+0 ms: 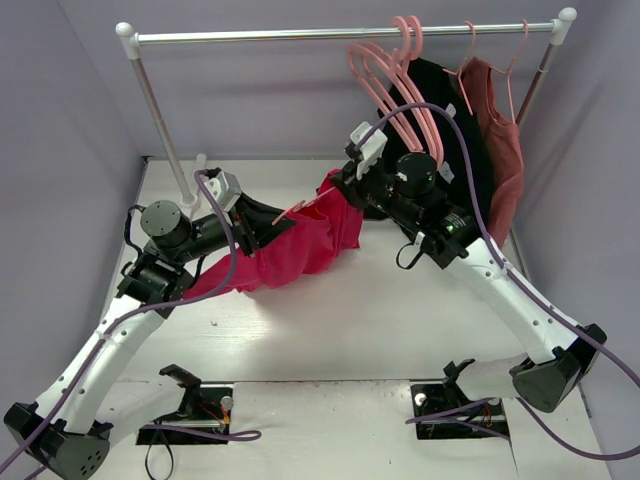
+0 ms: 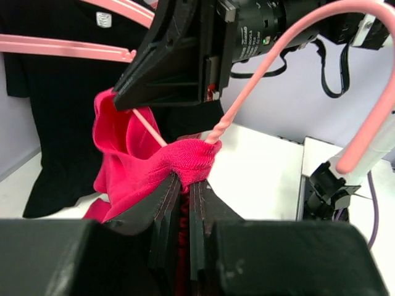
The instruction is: Place the t-shirt on the hanger
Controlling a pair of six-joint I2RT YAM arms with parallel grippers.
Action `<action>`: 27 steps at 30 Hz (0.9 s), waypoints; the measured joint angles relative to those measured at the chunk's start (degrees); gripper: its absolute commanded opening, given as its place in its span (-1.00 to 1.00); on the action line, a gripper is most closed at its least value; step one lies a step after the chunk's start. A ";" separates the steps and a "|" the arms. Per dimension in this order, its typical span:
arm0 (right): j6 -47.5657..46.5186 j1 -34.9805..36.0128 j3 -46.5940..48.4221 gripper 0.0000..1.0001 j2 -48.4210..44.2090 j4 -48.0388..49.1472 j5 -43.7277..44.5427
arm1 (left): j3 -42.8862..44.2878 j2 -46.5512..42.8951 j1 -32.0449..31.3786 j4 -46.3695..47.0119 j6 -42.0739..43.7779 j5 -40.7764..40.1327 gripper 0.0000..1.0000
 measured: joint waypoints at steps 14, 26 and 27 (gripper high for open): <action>3.52 0.72 -4.02 -1.00 -3.37 2.62 -17.97 | -4.81 6.14 0.00 9.99 -5.49 0.04 -1.00; 2.10 0.70 -12.24 -0.86 -8.41 -0.02 -14.14 | -10.54 7.48 2.60 21.97 -12.15 1.60 -1.00; 2.05 0.70 -12.44 -0.86 -8.41 -0.17 -13.77 | -10.82 8.41 2.82 24.98 -14.21 2.69 -1.00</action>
